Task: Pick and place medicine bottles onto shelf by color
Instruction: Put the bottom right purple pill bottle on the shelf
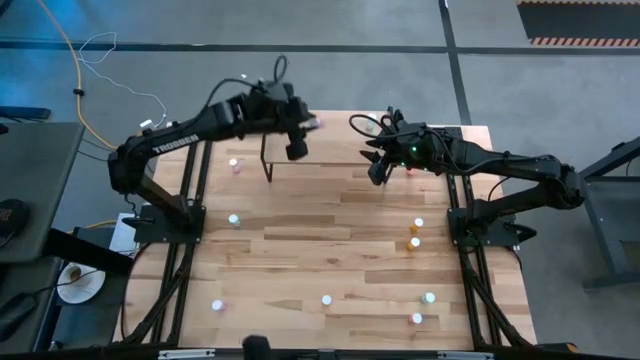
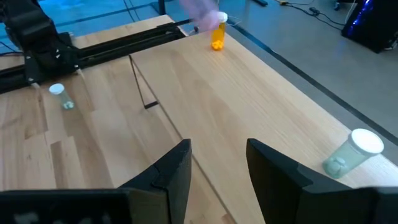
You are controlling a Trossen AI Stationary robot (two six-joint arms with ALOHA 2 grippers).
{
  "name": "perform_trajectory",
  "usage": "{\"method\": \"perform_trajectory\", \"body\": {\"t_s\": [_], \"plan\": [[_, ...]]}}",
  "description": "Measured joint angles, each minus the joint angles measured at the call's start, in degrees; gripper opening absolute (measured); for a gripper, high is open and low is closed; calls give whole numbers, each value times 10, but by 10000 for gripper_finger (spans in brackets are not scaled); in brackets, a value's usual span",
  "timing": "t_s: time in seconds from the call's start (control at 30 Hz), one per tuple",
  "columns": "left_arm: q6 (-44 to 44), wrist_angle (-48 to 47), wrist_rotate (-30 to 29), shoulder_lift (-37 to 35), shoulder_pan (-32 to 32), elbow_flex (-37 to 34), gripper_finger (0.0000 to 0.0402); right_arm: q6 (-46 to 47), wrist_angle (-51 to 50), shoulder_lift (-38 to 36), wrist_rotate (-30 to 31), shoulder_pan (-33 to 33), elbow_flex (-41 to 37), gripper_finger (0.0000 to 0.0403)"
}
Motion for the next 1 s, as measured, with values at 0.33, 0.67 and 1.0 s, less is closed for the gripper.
{"method": "perform_trajectory", "body": {"t_s": [0.33,0.67,1.0], "plan": [[26,6,10,0,68,70,117,0,0,0,0,0,0,147],[40,15,48,-1,99,119,117,-11,0,0,13,0,0,147],[21,10,96,19,108,119,117,-5,0,0,15,0,0,147]]}}
